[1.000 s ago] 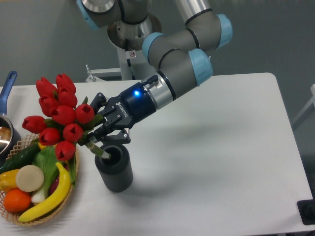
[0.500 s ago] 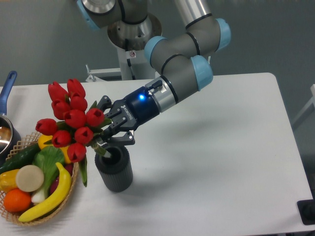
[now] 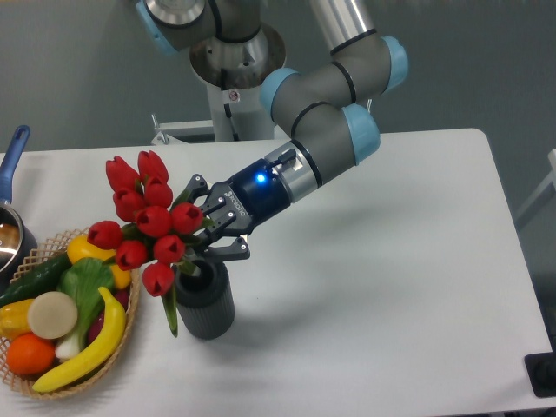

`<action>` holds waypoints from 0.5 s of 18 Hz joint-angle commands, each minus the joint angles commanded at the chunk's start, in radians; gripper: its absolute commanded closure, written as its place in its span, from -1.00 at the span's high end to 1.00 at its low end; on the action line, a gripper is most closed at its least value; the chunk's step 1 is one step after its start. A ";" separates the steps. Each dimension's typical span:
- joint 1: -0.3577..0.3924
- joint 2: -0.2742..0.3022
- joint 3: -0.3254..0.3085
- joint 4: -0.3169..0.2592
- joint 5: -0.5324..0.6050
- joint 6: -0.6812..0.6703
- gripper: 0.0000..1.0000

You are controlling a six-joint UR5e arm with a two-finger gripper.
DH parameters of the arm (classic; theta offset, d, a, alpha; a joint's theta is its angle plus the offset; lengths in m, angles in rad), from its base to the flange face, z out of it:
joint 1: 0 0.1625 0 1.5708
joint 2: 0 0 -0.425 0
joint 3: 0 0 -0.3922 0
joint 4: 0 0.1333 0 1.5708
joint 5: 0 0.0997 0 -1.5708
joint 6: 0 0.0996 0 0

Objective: Insert the flowers into the vase
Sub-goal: 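Lower the tulip stems into the vase opening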

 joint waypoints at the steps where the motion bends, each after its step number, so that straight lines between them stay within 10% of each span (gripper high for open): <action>1: 0.000 -0.011 0.003 0.000 0.000 0.005 -0.39; 9: 0.014 -0.049 -0.014 0.000 0.000 0.038 -0.39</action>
